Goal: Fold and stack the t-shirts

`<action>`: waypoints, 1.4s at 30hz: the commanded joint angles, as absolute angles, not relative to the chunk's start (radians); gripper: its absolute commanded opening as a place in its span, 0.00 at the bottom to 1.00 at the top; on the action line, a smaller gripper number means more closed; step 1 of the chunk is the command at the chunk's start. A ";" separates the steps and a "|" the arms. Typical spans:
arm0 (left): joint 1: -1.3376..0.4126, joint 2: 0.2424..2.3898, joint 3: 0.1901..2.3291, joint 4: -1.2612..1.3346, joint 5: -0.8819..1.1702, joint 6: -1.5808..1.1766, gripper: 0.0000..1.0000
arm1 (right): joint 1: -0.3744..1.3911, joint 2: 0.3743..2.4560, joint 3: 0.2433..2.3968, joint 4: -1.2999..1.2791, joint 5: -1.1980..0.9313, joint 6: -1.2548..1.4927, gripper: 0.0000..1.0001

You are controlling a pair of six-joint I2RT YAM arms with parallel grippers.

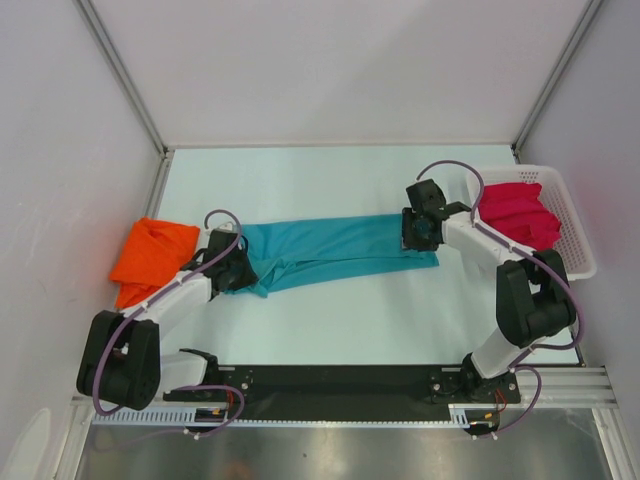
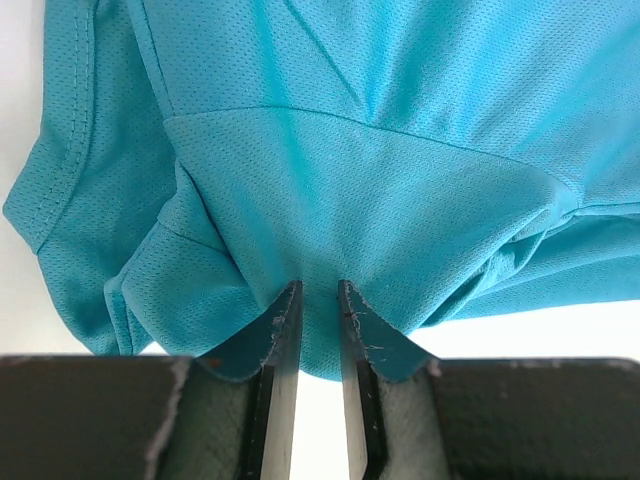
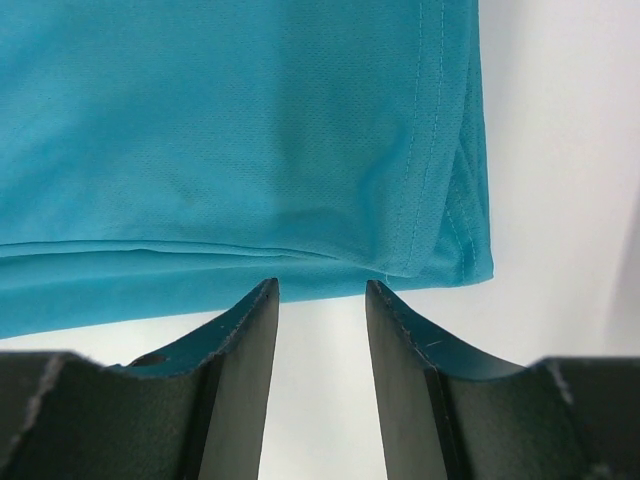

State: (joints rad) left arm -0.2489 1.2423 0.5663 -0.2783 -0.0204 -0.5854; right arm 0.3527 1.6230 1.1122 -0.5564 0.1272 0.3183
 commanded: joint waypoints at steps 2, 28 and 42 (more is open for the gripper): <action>-0.256 1.223 0.583 -0.275 -0.009 -0.592 0.26 | 0.373 1.575 1.130 -0.564 0.160 0.331 0.46; -0.259 1.235 0.583 -0.262 -0.037 -0.601 0.29 | 0.387 1.614 1.189 -0.583 0.170 0.341 0.46; -0.259 1.244 0.591 -0.270 -0.063 -0.591 0.00 | 0.382 1.629 1.181 -0.566 0.172 0.324 0.46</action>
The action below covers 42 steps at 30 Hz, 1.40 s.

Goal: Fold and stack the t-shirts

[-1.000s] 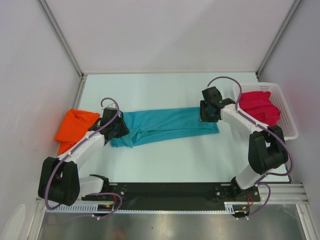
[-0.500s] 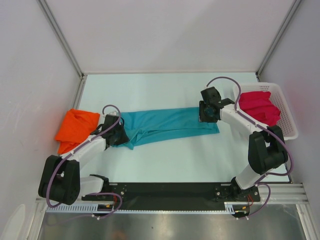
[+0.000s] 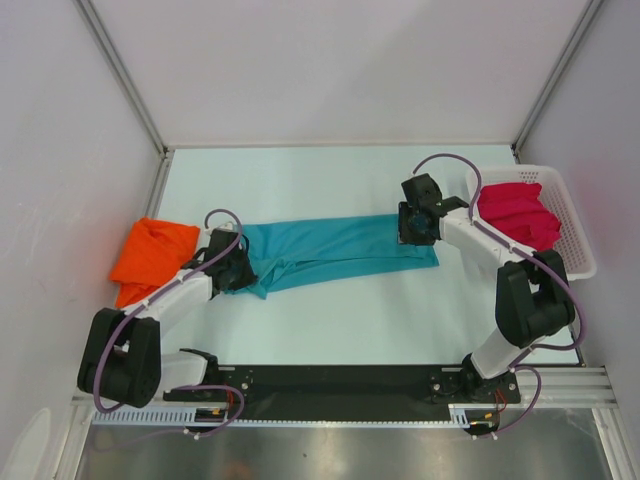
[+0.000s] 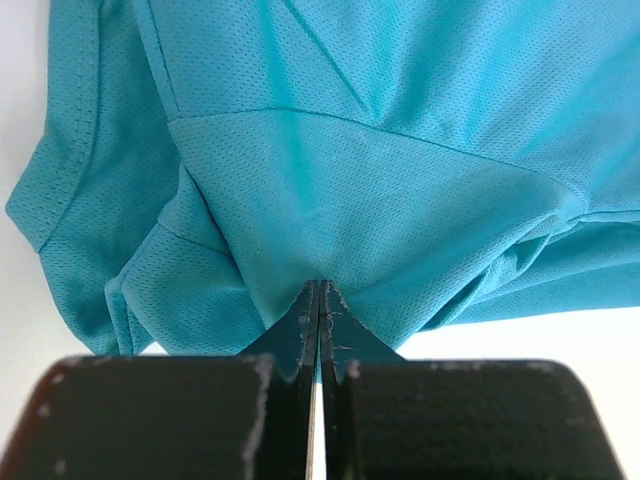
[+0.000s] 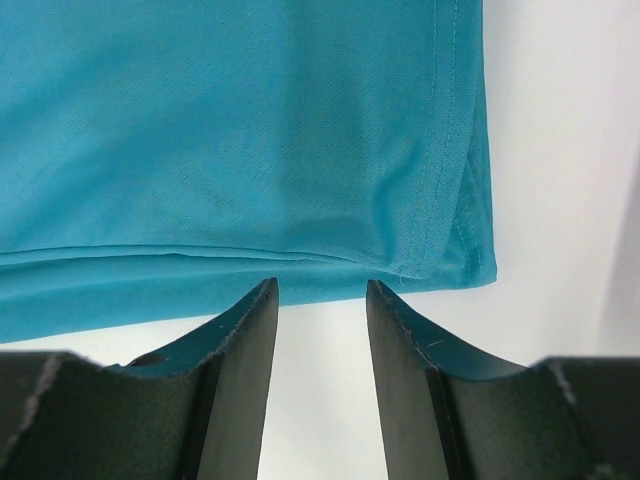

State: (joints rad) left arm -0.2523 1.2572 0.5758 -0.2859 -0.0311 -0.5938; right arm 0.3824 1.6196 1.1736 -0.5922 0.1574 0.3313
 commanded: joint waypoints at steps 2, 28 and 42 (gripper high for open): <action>-0.259 1.213 0.600 -0.285 -0.093 -0.591 0.00 | 0.382 1.631 1.181 -0.565 0.173 0.324 0.46; -0.216 1.152 0.614 -0.353 -0.147 -0.591 0.69 | 0.367 1.620 1.172 -0.558 0.169 0.307 0.46; -0.219 1.200 0.617 -0.299 -0.057 -0.610 0.51 | 0.370 1.634 1.181 -0.558 0.163 0.311 0.45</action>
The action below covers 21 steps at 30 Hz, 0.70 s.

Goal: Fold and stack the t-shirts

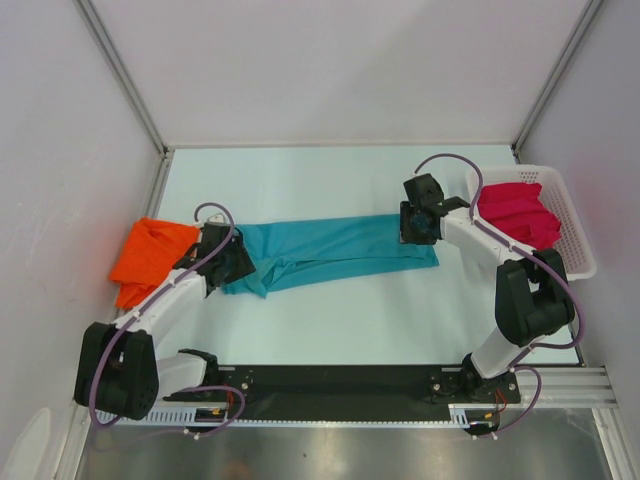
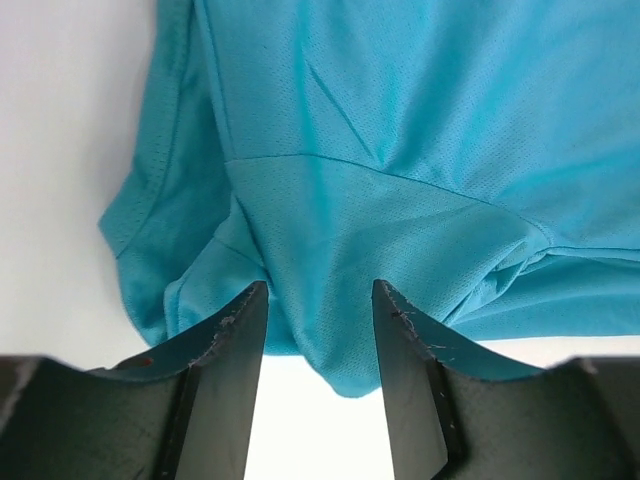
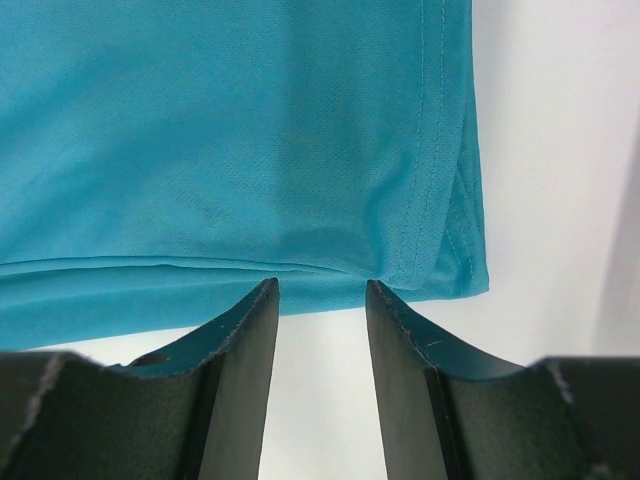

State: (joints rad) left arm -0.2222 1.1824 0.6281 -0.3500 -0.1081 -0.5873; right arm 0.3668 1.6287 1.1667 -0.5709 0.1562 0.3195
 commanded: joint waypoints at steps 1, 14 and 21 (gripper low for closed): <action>-0.219 1.197 0.611 -0.288 -0.054 -0.614 0.51 | 0.368 1.632 1.180 -0.558 0.166 0.311 0.45; -0.219 1.241 0.607 -0.259 -0.063 -0.606 0.40 | 0.370 1.647 1.181 -0.564 0.173 0.313 0.45; -0.219 1.275 0.600 -0.239 -0.061 -0.600 0.26 | 0.367 1.644 1.180 -0.569 0.179 0.311 0.45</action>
